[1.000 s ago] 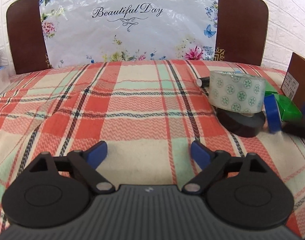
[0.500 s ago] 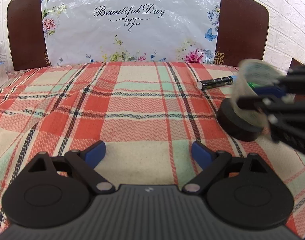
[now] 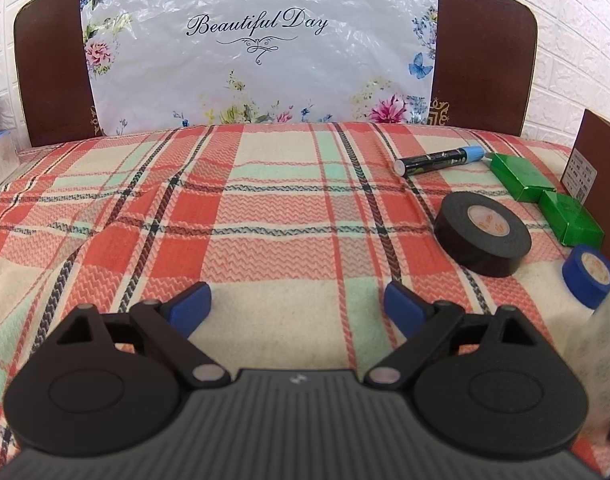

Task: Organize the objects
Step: 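Grasp the clear printed packing tape roll by its rim with the left gripper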

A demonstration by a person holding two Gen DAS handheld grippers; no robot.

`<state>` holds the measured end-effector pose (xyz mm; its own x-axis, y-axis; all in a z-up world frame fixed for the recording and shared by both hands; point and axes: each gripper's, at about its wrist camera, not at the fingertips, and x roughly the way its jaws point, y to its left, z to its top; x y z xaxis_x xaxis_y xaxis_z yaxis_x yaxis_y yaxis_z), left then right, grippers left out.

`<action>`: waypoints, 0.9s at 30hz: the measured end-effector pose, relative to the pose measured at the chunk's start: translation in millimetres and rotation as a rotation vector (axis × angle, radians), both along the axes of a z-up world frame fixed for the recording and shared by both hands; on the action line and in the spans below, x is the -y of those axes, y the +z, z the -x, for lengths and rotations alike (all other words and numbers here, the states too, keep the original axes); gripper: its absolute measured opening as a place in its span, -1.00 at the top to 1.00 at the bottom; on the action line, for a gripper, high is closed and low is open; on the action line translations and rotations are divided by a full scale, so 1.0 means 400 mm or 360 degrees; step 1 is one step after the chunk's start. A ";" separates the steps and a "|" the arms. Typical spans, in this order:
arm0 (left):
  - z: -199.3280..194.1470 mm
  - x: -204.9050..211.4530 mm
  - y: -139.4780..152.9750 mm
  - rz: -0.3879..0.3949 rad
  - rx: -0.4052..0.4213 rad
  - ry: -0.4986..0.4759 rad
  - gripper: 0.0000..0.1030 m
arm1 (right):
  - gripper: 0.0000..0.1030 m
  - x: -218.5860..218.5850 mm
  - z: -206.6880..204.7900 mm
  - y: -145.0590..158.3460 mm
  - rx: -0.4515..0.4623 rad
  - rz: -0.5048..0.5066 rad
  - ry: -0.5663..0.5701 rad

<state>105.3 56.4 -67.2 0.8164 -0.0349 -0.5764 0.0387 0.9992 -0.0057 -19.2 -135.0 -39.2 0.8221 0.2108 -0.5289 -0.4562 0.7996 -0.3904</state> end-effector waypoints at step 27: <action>0.147 0.260 0.155 0.0204 -0.0334 -0.0521 0.60 | -0.50 0.105 0.019 -0.016 0.0073 -0.0583 -0.0297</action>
